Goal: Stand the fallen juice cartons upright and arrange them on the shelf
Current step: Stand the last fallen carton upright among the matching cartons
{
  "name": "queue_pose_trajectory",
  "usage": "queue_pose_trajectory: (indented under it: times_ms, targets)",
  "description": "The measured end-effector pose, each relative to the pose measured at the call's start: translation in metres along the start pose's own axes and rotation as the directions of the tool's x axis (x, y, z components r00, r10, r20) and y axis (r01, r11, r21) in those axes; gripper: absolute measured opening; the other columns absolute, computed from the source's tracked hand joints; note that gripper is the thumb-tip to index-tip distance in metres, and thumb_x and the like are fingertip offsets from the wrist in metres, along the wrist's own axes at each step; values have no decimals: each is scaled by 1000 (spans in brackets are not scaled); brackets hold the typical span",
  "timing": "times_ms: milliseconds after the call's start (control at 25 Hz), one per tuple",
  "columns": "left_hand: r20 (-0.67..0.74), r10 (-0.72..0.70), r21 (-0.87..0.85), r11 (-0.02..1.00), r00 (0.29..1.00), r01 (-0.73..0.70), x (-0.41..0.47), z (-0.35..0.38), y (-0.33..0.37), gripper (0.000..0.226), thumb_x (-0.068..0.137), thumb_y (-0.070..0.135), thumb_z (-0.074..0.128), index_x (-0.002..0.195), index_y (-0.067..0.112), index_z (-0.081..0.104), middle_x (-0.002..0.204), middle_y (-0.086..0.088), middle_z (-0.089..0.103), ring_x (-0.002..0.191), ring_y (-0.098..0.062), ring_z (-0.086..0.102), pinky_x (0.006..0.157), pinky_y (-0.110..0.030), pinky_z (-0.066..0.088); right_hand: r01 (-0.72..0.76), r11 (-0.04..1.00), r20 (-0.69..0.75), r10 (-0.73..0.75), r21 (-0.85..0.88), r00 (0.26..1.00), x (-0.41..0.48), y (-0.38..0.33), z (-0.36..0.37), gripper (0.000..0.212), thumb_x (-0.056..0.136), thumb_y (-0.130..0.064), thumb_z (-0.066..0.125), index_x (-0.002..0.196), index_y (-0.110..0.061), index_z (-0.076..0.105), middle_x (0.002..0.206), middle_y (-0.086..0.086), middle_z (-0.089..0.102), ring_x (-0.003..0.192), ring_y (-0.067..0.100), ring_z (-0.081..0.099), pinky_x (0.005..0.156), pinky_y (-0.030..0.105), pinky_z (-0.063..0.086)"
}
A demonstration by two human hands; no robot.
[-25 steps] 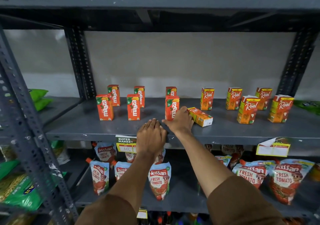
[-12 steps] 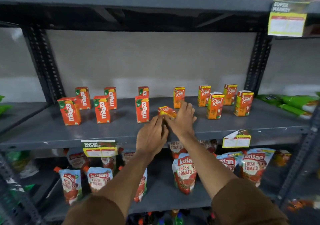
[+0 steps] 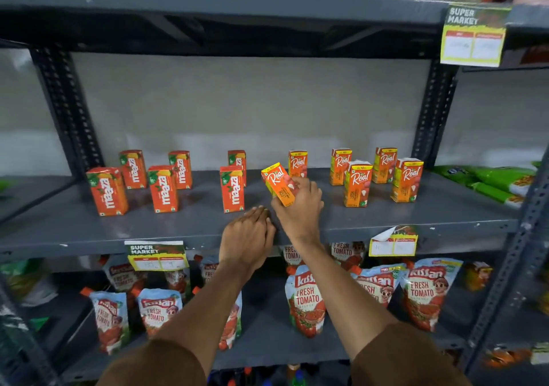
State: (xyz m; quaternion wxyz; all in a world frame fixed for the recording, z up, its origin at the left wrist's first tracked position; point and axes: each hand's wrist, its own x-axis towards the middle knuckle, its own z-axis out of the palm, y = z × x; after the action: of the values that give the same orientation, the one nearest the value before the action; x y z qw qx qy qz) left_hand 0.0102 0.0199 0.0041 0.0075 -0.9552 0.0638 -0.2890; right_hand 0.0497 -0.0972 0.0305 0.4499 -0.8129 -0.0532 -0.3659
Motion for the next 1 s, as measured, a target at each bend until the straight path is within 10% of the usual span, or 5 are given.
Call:
queue_pose_trajectory:
  times_ms: [400, 1000]
  targets:
    - [15, -76, 20, 997, 997, 76, -2, -3, 5, 45, 101, 38, 29, 128, 17, 59, 135, 1, 60, 119, -12, 59, 84, -28, 52, 293, 923, -338, -200, 251, 920, -22, -56, -48, 55, 74, -52, 72, 107, -24, 39, 105, -10, 46, 97, 17, 61, 66, 36, 61]
    - [-26, -112, -93, 990, 993, 110, 0, 5, 5, 47, 99, 37, 30, 130, 19, 60, 133, 2, 61, 121, -14, 58, 88, -33, 52, 77, 976, -252, -23, 203, 967, -6, -11, -31, 55, 72, -38, 82, 102, -23, 38, 103, -3, 51, 95, 13, 58, 65, 27, 57]
